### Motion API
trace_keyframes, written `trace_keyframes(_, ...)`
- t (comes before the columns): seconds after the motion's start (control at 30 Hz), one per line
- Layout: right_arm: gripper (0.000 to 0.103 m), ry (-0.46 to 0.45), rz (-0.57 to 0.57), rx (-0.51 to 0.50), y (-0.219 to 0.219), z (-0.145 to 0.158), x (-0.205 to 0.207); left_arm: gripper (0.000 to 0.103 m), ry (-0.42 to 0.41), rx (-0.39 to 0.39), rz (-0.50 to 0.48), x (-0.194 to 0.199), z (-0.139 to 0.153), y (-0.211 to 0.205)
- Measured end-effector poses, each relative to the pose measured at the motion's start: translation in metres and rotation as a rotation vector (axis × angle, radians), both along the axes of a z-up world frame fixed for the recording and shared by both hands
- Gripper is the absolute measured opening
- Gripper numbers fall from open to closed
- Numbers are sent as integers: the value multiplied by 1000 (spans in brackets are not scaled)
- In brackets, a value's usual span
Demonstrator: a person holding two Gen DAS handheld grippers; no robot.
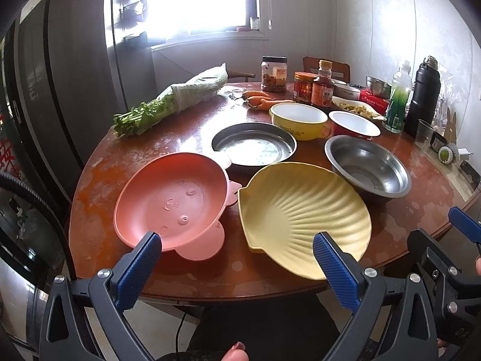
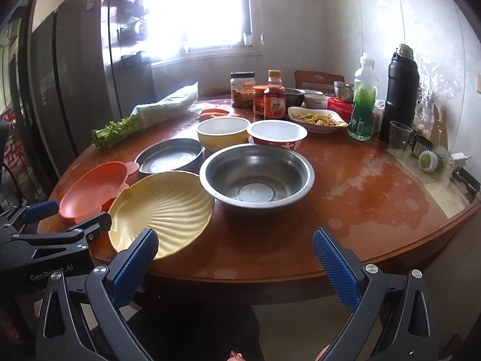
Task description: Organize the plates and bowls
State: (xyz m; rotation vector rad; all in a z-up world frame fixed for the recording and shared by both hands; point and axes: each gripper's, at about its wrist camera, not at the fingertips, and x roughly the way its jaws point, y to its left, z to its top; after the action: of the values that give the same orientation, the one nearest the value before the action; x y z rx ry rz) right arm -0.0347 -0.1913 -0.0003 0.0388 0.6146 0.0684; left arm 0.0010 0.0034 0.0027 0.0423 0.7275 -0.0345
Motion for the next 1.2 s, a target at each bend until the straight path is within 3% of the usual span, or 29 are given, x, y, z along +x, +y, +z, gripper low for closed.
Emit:
trace_keyframes(0.63,103,5,-25,-33,-1,-1,-3,102,-19,-3,-21,-5,9,-1)
trace_keyframes(1.2,103,5,48,49,12,10,9,102,-25,-49,21,1,14,29)
